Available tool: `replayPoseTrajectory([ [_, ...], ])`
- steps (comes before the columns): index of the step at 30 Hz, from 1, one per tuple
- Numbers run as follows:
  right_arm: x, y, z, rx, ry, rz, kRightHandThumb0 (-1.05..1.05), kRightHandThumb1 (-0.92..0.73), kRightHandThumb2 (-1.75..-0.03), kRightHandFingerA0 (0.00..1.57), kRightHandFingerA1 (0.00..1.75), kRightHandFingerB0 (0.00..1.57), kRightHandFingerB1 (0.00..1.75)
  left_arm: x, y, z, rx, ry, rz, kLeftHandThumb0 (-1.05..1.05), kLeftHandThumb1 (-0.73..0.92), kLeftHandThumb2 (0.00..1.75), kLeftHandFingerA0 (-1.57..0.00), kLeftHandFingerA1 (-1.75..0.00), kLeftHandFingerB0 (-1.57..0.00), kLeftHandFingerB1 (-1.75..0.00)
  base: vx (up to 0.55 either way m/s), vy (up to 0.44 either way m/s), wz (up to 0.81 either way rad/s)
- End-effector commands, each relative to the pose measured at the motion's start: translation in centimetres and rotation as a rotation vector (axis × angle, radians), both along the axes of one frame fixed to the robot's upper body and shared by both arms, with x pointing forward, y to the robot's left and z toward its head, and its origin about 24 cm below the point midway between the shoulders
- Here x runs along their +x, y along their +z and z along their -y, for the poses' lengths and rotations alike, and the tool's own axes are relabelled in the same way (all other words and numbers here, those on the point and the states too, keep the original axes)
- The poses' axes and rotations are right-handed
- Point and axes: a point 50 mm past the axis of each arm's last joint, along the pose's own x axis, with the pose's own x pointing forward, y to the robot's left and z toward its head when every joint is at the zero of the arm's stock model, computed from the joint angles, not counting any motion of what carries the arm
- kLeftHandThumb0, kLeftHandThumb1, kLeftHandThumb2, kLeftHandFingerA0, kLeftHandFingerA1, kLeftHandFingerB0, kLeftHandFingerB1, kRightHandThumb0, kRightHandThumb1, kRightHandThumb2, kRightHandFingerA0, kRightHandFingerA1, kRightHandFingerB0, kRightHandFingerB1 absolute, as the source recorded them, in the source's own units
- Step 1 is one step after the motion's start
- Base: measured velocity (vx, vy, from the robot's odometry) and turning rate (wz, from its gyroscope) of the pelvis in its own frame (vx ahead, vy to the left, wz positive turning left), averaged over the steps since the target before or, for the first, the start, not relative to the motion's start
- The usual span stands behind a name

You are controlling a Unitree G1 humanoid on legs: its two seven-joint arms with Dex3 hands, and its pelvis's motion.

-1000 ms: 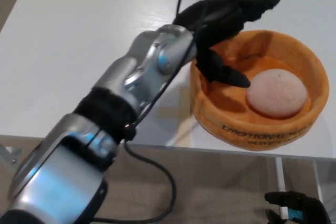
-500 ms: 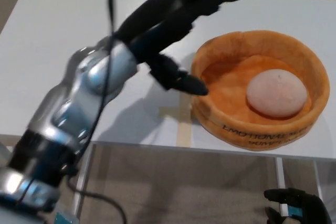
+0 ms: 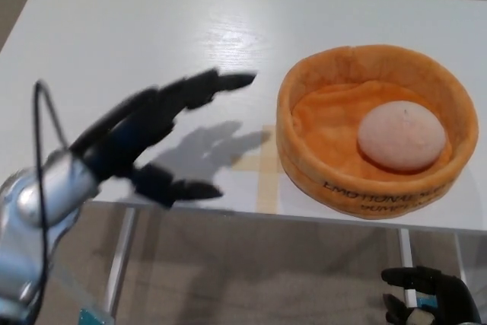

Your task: Use the left hand to pick up the pink round toy on the left and place it inside the orange plate on the desk.

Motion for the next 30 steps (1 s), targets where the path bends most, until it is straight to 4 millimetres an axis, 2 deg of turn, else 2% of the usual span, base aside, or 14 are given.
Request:
replayPoseTrajectory([
  [1, -0.9, -0.4, 1.2, -0.013, -0.01, -0.044, -0.25, -0.6, -0.57, 0.79, 0.67, 0.72, 0.53, -10.3, -6.0, -4.9, -0.393, -0.444, -0.659, 0.0, 0.57, 0.57, -0.13, -0.31, -0.18, -0.27, 0.0, 0.0, 0.0],
  [2, -0.9, -0.4, 1.2, -0.013, -0.01, -0.044, -0.25, -0.6, -0.57, 0.79, 0.67, 0.72, 0.53, -10.3, -6.0, -4.9, -0.393, -0.444, -0.659, 0.0, 0.57, 0.57, -0.13, -0.31, -0.18, -0.27, 0.0, 0.0, 0.0],
  [3, -1.0, -0.5, 1.2, -0.008, -0.012, -0.044, -0.25, -0.6, -0.57, 0.8, 0.68, 0.72, 0.54, -10.3, -8.5, -4.4, -0.343, -0.357, -0.72, -0.05, 0.57, 0.58, -0.12, -0.33, -0.14, -0.27, 0.0, 0.0, 0.0],
  [6, -1.1, -0.6, 1.1, -0.014, -0.013, -0.053, -0.26, -0.6, -0.57, 0.81, 0.66, 0.72, 0.53, -10.0, -11.2, -4.1, -0.344, -0.279, -0.796, -0.05, 0.59, 0.59, -0.09, -0.28, -0.13, -0.27, 0.0, 0.0, 0.0],
  [9, -1.2, -0.7, 1.1, -0.013, -0.014, -0.052, -0.26, -0.6, -0.57, 0.8, 0.66, 0.73, 0.53, -9.5, -13.8, -4.0, -0.331, -0.178, -0.858, -0.07, 0.6, 0.57, -0.09, -0.31, -0.13, -0.26, 0.0, 0.0, 0.0],
  [10, -1.2, -0.7, 1.1, -0.013, -0.014, -0.052, -0.26, -0.6, -0.57, 0.8, 0.66, 0.73, 0.53, -9.5, -13.8, -4.0, -0.331, -0.178, -0.858, -0.07, 0.6, 0.57, -0.09, -0.31, -0.13, -0.26, 0.0, 0.0, 0.0],
  [14, -1.1, -0.6, 1.1, -0.014, -0.014, -0.052, -0.26, -0.59, -0.57, 0.82, 0.67, 0.74, 0.53, -8.5, -16.5, -4.3, -0.313, -0.024, -0.871, -0.1, 0.57, 0.57, -0.12, -0.32, -0.18, -0.28, 0.0, 0.0, 0.0],
  [15, -1.0, -0.6, 1.1, -0.013, -0.014, -0.049, -0.26, -0.59, -0.57, 0.82, 0.67, 0.74, 0.53, -8.1, -17.1, -4.4, -0.245, 0.041, -0.846, -0.35, 0.53, 0.61, -0.14, -0.34, -0.14, -0.3, 0.0, 0.0, 0.0],
  [16, -0.9, -0.5, 1.1, -0.012, -0.013, -0.047, -0.26, -0.59, -0.57, 0.82, 0.68, 0.74, 0.54, -7.3, -18.0, -4.5, -0.15, 0.133, -0.803, -0.32, 0.53, 0.61, -0.14, -0.34, -0.14, -0.29, 0.0, 0.0, 0.0],
  [19, -1.0, -0.5, 1.1, -0.012, -0.011, -0.049, -0.25, -0.59, -0.57, 0.81, 0.67, 0.74, 0.54, -6.8, -18.8, -4.5, -0.108, 0.196, -0.784, -0.32, 0.53, 0.6, -0.17, -0.35, -0.16, -0.29, 0.0, 0.0, 0.0],
  [20, -1.0, -0.6, 1.1, -0.011, -0.009, -0.051, -0.26, -0.6, -0.57, 0.8, 0.67, 0.73, 0.54, -6.3, -19.4, -4.6, -0.064, 0.26, -0.782, -0.21, 0.45, 0.94, -0.09, -0.52, -0.08, -0.5, 0.0, 0.0, 0.0],
  [28, -1.3, -0.8, 0.9, -0.013, -0.004, -0.068, -0.27, -0.59, -0.57, 0.82, 0.65, 0.72, 0.52, -5.4, -21.3, -5.6, 0.044, 0.493, -0.772, -0.23, 0.41, 0.93, -0.11, -0.52, -0.11, -0.5, 0.0, 0.0, 0.0],
  [29, -1.3, -0.8, 0.9, -0.007, -0.006, -0.066, -0.27, -0.59, -0.57, 0.81, 0.67, 0.72, 0.52, -5.6, -21.7, -5.9, 0.07, 0.528, -0.775, -0.44, 0.56, 0.58, -0.22, -0.31, -0.29, -0.31, 0.0, 0.0, 0.0],
  [30, -1.3, -0.8, 0.9, -0.003, -0.007, -0.064, -0.27, -0.59, -0.57, 0.81, 0.67, 0.72, 0.52, -5.7, -21.9, -6.1, 0.089, 0.549, -0.777, -0.44, 0.56, 0.58, -0.22, -0.31, -0.29, -0.31, 0.0, 0.0, 0.0],
])
